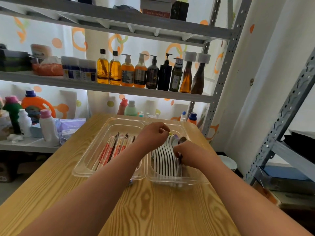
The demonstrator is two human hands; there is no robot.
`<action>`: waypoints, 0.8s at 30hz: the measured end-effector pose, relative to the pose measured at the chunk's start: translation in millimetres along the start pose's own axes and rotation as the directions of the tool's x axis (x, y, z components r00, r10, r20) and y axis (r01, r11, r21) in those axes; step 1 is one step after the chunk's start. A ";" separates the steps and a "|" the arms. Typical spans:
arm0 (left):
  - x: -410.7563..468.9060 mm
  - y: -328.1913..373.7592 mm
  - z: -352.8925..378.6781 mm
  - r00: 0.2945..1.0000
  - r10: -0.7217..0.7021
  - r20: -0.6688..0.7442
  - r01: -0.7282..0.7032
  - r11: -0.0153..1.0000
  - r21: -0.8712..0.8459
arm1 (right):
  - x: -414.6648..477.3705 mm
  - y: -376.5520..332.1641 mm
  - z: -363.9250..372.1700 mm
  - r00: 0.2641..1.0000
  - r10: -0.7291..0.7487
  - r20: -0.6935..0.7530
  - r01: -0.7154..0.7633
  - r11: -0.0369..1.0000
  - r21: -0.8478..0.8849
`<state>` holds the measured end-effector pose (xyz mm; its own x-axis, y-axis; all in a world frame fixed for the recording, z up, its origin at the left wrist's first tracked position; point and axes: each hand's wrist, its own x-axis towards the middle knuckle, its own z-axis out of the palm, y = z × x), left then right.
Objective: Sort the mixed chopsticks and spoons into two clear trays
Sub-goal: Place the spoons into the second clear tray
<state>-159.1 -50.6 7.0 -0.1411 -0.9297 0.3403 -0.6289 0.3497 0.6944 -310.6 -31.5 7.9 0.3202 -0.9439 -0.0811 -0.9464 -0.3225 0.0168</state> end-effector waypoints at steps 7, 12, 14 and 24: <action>2.0 -22.2 13.1 0.995 0.027 -0.095 -0.023 0.999 0.038 | 11.1 -2.3 12.7 0.991 0.115 -0.066 -0.104 0.982 0.156; -1.7 -33.4 11.6 0.997 0.044 -0.059 -0.038 0.995 0.092 | 16.4 -8.4 24.4 0.942 0.277 -0.191 -0.223 0.938 0.265; -2.0 -34.5 10.9 0.998 0.024 -0.057 -0.018 0.994 0.110 | 15.7 -10.8 30.6 0.921 0.326 -0.215 -0.256 0.919 0.300; -4.4 -35.2 11.7 1.000 -0.014 -0.018 0.016 0.992 0.125 | 14.4 -8.2 36.6 0.890 0.421 -0.175 -0.294 0.824 0.485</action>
<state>-145.4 -60.2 -26.4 -0.1186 -0.9321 0.3421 -0.7218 0.3176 0.6149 -299.8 -39.8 -29.9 -0.1059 -0.9884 0.1092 -0.8941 0.0466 -0.4455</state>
